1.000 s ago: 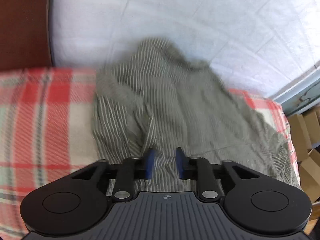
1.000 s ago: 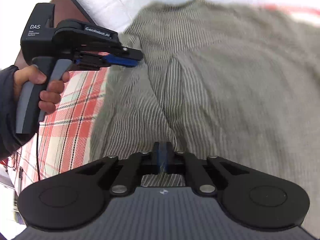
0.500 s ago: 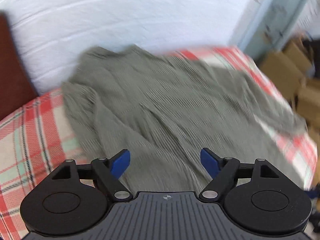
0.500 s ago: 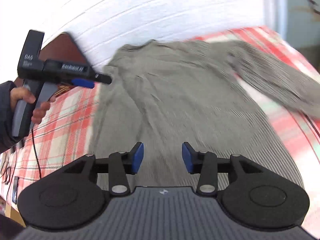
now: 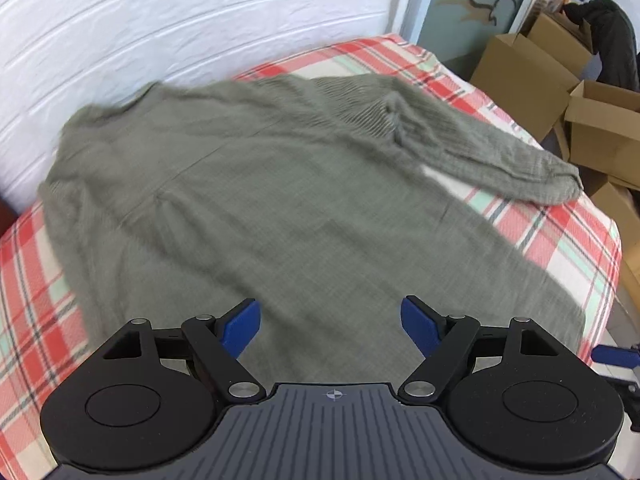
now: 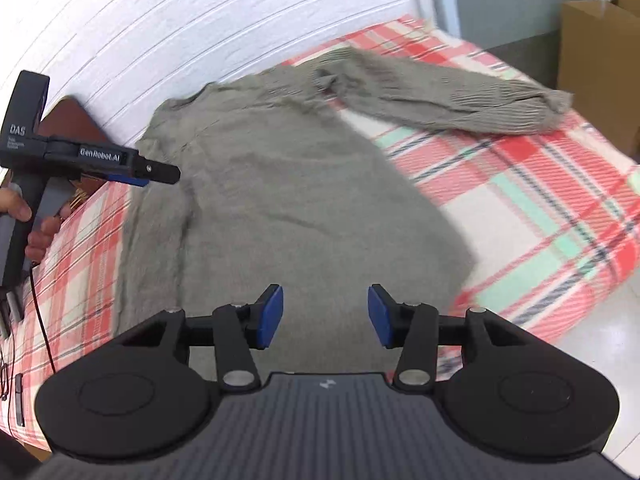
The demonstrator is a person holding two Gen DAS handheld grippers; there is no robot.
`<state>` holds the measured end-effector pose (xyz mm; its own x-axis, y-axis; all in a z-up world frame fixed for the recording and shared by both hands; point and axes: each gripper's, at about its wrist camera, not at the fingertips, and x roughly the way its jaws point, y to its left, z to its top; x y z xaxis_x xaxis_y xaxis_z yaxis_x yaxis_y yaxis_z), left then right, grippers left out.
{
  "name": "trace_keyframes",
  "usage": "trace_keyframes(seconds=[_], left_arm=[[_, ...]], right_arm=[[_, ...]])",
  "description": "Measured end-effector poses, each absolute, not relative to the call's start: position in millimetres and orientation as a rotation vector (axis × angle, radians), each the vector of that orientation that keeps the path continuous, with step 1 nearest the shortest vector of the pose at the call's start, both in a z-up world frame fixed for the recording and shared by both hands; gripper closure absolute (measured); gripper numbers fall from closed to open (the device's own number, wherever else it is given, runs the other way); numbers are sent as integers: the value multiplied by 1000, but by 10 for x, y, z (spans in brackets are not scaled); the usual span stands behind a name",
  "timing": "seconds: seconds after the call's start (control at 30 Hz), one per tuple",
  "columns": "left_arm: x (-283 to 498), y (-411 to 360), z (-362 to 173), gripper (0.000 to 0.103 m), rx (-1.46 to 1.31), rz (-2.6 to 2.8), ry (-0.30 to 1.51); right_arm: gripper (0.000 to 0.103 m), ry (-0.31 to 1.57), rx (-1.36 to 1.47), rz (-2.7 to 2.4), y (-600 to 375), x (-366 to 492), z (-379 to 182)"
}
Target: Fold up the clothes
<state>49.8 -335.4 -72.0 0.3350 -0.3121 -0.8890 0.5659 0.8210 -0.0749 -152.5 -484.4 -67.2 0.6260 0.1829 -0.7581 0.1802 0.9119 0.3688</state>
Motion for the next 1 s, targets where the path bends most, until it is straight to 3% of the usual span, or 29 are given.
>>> trace_keyframes(seconds=[0.33, 0.77, 1.0], left_arm=[[731, -4229, -910, 16, 360, -487, 1096], [1324, -4836, -1143, 15, 494, -336, 1075], [1537, -5075, -1458, 22, 580, -254, 1082]], right_arm=[[51, 943, 514, 37, -5686, -1493, -1031], [50, 979, 615, 155, -5840, -1158, -1324], [50, 976, 666, 169, -5924, -1144, -1355]])
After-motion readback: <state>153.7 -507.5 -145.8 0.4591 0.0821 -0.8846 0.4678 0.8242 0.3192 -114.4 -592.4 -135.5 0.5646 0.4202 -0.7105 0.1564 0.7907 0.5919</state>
